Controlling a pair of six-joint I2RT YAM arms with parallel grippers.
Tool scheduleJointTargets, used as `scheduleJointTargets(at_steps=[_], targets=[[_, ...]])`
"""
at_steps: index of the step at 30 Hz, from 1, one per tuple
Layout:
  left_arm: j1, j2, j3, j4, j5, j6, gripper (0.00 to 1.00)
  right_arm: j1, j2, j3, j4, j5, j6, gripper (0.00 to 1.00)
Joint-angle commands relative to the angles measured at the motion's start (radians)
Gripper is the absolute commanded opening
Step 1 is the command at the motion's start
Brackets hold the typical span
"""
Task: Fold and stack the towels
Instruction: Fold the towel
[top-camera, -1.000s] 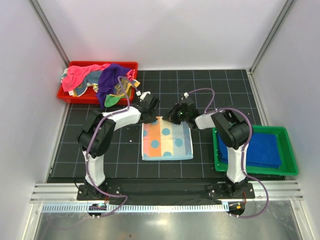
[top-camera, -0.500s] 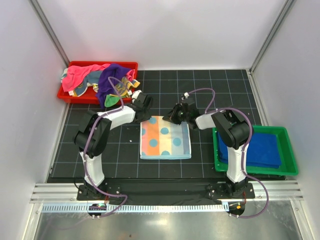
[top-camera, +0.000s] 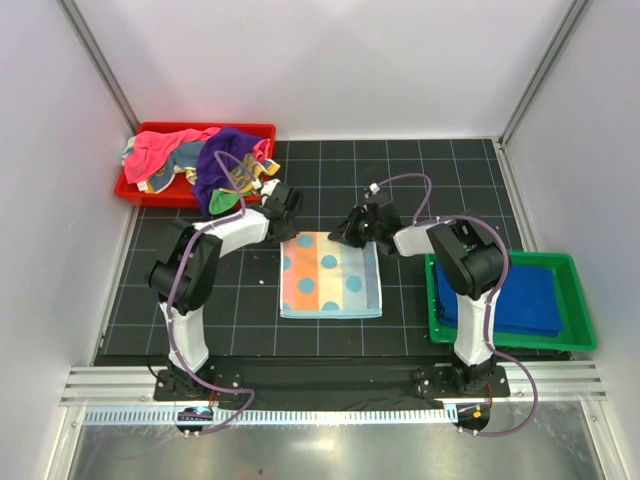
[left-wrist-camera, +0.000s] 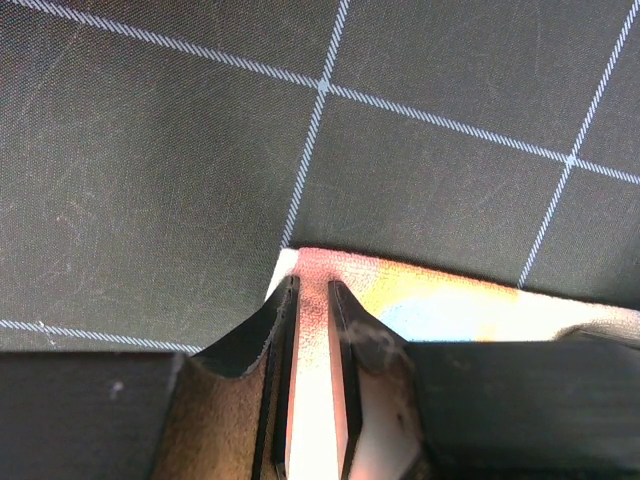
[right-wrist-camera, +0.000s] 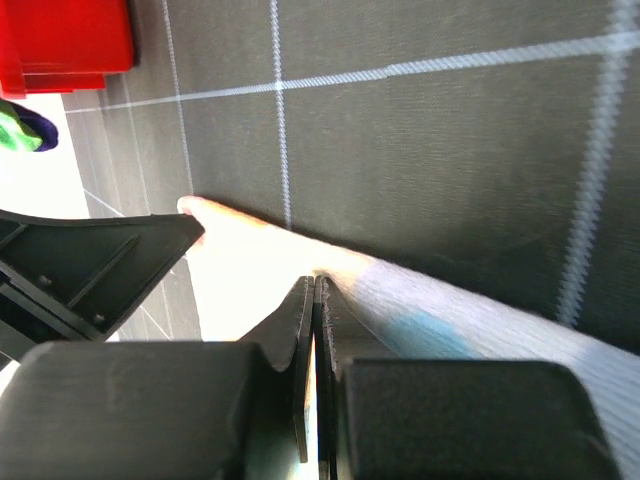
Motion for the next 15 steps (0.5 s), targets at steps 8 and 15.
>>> scheduleJointTargets(at_steps=[8,15], targets=[[0.022,0.054,-0.003,-0.077,-0.061,0.000,0.20,-0.096,-0.116,-0.009,-0.108,-0.020,-0.083,0.01],[0.022,0.048,-0.005,-0.076,-0.054,0.001,0.19,-0.174,-0.172,-0.068,-0.142,-0.035,-0.128,0.01]])
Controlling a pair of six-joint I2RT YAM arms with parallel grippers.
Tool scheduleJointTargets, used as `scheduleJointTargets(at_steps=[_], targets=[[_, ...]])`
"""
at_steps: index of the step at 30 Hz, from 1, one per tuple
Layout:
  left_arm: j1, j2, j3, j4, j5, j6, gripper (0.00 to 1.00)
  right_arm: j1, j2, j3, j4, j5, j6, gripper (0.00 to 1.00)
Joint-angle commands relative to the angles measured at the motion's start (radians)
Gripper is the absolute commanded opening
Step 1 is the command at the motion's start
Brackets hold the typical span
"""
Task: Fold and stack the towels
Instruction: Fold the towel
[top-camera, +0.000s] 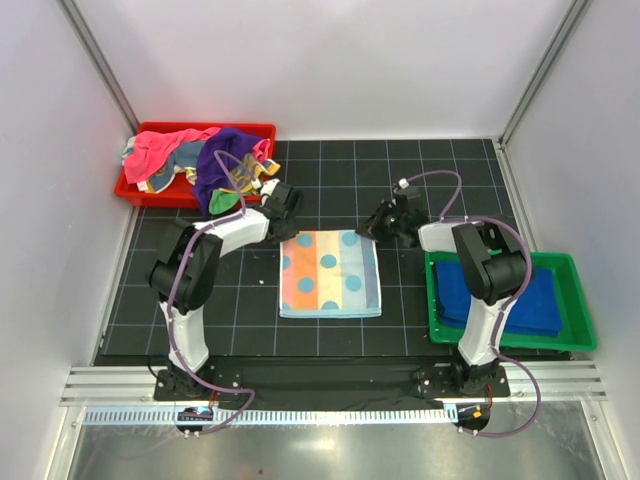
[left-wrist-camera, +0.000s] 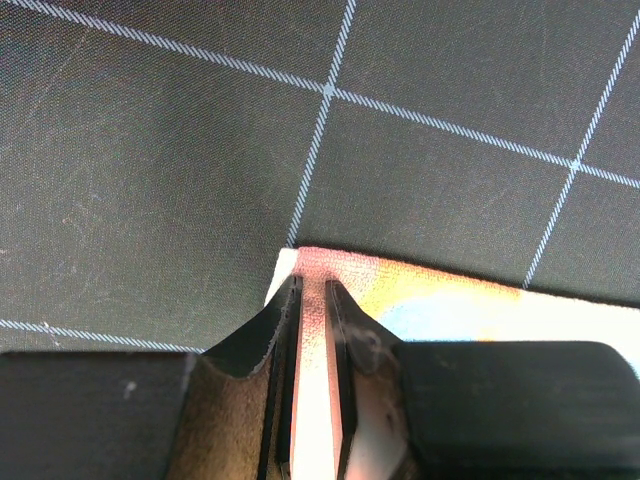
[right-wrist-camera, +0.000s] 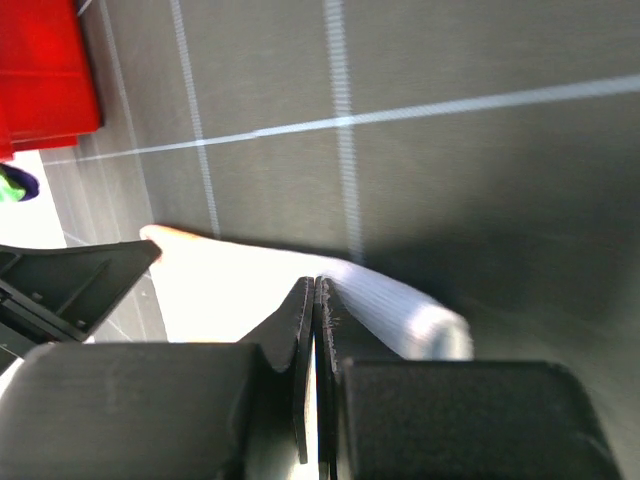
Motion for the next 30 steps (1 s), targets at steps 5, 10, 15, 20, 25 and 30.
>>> scheduleJointTargets(at_steps=[5,10,15,20,25,30], targets=[[0.020,0.035,-0.007,-0.070,-0.034,0.006,0.19,-0.073,-0.107,-0.048,-0.065,-0.005,-0.084,0.01],[0.022,0.013,0.005,-0.077,-0.026,0.016,0.19,-0.082,-0.138,-0.010,-0.153,0.038,-0.134,0.01],[0.022,-0.028,0.025,-0.082,-0.008,0.050,0.23,-0.084,-0.167,0.042,-0.222,0.053,-0.173,0.02],[0.022,-0.097,0.063,-0.106,0.009,0.081,0.31,-0.082,-0.212,0.086,-0.285,0.090,-0.203,0.08],[0.022,-0.139,0.079,-0.146,-0.001,0.096,0.37,-0.064,-0.213,0.114,-0.360,0.125,-0.243,0.18],[0.022,-0.137,0.071,-0.171,-0.035,0.115,0.41,-0.038,-0.174,0.146,-0.409,0.162,-0.272,0.28]])
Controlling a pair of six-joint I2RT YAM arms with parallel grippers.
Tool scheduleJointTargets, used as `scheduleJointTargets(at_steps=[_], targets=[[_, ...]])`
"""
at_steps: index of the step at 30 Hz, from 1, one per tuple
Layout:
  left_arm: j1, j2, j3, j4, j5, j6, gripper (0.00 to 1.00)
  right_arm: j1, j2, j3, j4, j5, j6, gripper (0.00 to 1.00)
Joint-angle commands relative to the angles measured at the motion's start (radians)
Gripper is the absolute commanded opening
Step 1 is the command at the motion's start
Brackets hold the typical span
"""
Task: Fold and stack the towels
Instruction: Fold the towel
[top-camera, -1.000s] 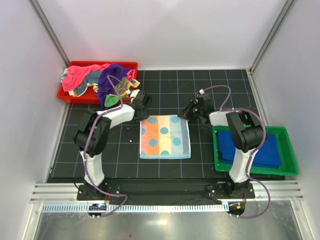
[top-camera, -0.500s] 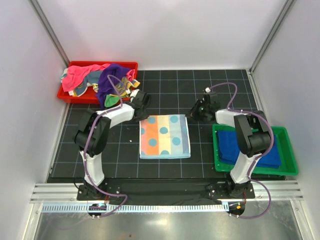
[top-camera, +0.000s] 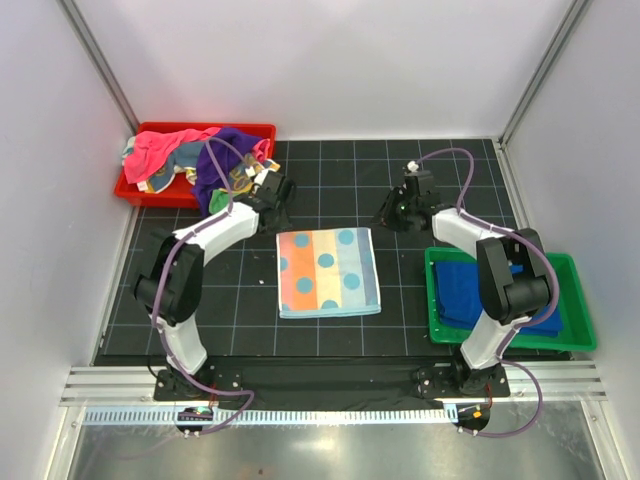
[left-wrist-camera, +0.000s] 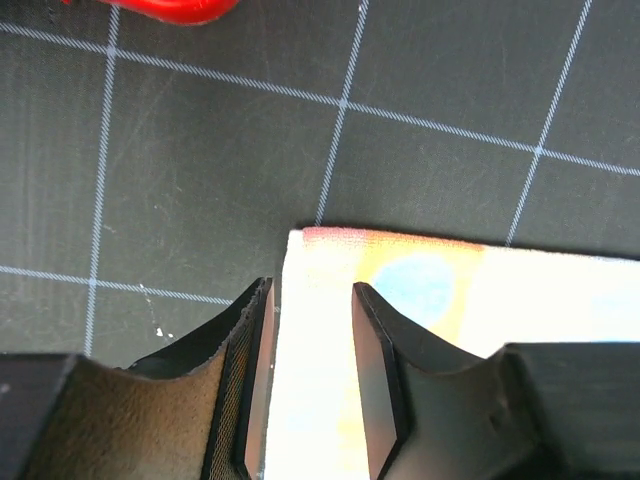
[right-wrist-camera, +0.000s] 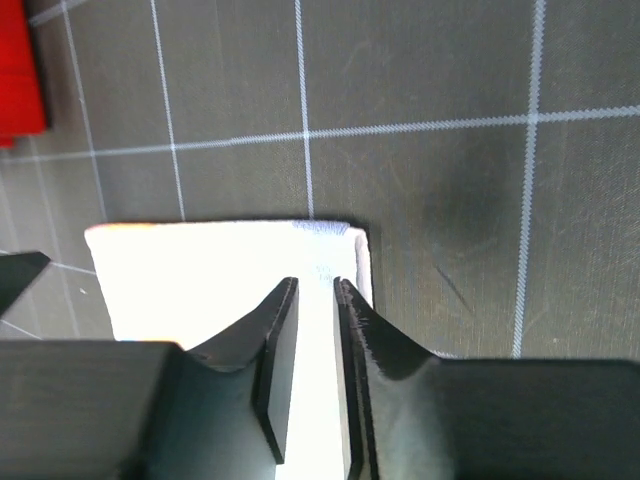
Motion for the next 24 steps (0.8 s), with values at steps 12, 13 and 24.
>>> scheduleJointTargets(at_steps=[12,13,24], targets=[[0.010,0.088,0.029,0.018,0.000,0.083,0.48,0.074,0.111,0.120,-0.094,0.114,-0.106,0.40],[0.011,0.094,0.027,0.017,0.000,0.081,0.47,0.077,0.115,0.122,-0.094,0.120,-0.109,0.41],[0.016,0.114,-0.029,0.099,0.000,0.089,0.47,0.103,0.157,0.141,-0.088,0.186,-0.129,0.42]])
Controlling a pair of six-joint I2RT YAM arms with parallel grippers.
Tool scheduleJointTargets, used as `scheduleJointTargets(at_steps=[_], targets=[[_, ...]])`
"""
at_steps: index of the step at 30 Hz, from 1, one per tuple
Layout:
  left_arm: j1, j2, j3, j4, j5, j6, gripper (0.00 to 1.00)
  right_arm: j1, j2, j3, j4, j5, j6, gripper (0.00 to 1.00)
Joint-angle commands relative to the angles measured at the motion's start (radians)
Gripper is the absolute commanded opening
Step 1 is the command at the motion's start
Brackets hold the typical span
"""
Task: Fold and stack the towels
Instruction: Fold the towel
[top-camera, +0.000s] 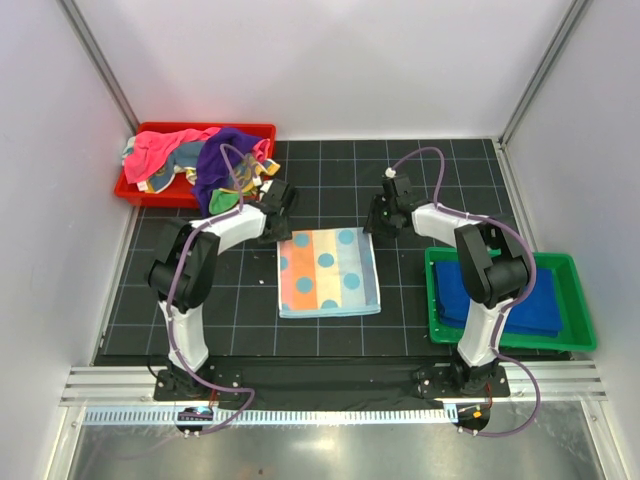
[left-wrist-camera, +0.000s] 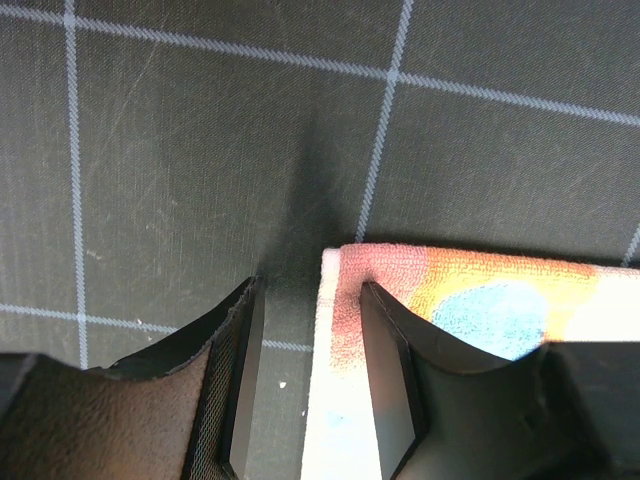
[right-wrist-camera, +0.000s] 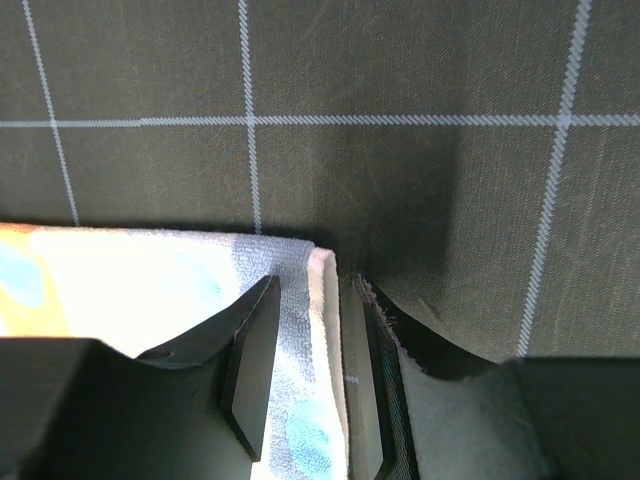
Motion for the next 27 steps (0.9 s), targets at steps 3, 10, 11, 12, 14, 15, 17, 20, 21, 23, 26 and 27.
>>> scheduleJointTargets(at_steps=[3,10,11,12,14,15,17,20,21,23,26,27], targets=[[0.007,0.011,-0.027,0.081,0.011,0.018,0.46,0.017,0.010,0.037,0.023,0.051,-0.021,0.42],[0.008,-0.004,-0.076,0.148,0.011,0.021,0.43,0.017,-0.009,-0.006,0.089,0.059,-0.013,0.42],[0.010,-0.011,-0.084,0.174,0.014,0.023,0.44,0.017,-0.011,-0.007,0.094,0.060,-0.013,0.42],[0.008,-0.021,-0.104,0.188,0.014,0.029,0.43,0.017,-0.011,-0.004,0.091,0.062,-0.013,0.42],[0.011,-0.047,-0.122,0.234,0.028,0.035,0.44,0.017,-0.016,-0.009,0.106,0.060,-0.010,0.42],[0.011,-0.054,-0.128,0.240,0.030,0.038,0.44,0.017,-0.016,-0.010,0.106,0.060,-0.008,0.42],[0.010,-0.076,-0.141,0.259,0.030,0.044,0.44,0.017,-0.014,-0.015,0.117,0.054,-0.005,0.42],[0.016,-0.093,-0.148,0.276,0.028,0.044,0.44,0.017,-0.011,-0.015,0.120,0.051,-0.004,0.41],[0.017,-0.100,-0.153,0.292,0.033,0.046,0.44,0.017,-0.009,-0.016,0.123,0.050,-0.004,0.41],[0.023,-0.105,-0.159,0.305,0.049,0.049,0.44,0.017,-0.005,-0.013,0.119,0.047,-0.004,0.41],[0.026,-0.110,-0.168,0.329,0.059,0.049,0.44,0.018,0.004,-0.007,0.112,0.042,-0.004,0.41],[0.026,-0.111,-0.170,0.335,0.068,0.049,0.44,0.017,0.006,-0.009,0.109,0.042,-0.004,0.41]])
